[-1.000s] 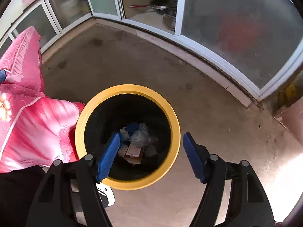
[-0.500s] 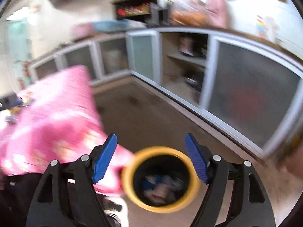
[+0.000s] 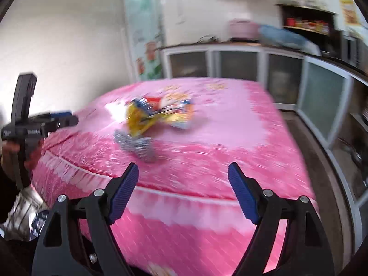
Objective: Collect trash
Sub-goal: 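Swing both open tools back over the tissues and wrappers on the cover, then grasp the white tissue with the left tool while the right tool grips another mesh scrubber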
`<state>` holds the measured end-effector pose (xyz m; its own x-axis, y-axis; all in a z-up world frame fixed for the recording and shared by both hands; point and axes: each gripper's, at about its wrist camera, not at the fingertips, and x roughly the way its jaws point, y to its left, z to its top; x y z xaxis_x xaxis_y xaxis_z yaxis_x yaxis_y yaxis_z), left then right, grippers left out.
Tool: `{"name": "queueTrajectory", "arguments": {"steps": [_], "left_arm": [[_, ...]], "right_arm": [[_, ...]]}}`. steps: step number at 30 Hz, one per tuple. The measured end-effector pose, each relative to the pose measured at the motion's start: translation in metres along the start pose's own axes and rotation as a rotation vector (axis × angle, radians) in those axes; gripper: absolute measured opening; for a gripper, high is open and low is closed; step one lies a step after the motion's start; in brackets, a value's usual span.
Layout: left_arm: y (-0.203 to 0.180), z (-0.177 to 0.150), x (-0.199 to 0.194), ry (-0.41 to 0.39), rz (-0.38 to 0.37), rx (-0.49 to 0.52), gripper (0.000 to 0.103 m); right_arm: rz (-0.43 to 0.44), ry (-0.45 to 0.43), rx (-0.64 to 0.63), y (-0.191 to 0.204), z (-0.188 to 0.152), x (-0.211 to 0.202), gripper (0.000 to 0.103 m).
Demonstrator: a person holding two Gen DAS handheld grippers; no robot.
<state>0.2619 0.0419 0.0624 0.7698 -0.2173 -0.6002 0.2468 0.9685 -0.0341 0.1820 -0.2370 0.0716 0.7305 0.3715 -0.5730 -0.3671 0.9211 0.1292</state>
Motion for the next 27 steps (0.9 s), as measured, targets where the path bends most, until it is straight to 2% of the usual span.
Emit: {"name": "queueTrajectory", "arguments": {"steps": [4, 6, 12, 17, 25, 27], "left_arm": [[0.038, 0.006, 0.016, 0.008, 0.075, 0.003, 0.095], [0.051, 0.011, 0.023, 0.014, 0.086, 0.0, 0.095], [0.065, 0.028, 0.054, 0.027, 0.07, 0.044, 0.095], [0.072, 0.044, 0.094, 0.085, 0.043, 0.071, 0.095], [0.089, 0.057, 0.145, 0.17, -0.003, 0.007, 0.095], [0.089, 0.057, 0.157, 0.2, -0.015, -0.006, 0.095]], "right_arm": [[0.025, 0.063, -0.052, 0.025, 0.011, 0.04, 0.076], [0.031, 0.08, -0.073, 0.031, 0.014, 0.048, 0.076], [0.022, 0.125, -0.107, 0.042, 0.023, 0.08, 0.076], [0.01, 0.158, -0.122, 0.044, 0.028, 0.1, 0.076], [0.017, 0.213, -0.122, 0.042, 0.03, 0.126, 0.076], [0.017, 0.232, -0.128, 0.042, 0.031, 0.133, 0.072]]}}
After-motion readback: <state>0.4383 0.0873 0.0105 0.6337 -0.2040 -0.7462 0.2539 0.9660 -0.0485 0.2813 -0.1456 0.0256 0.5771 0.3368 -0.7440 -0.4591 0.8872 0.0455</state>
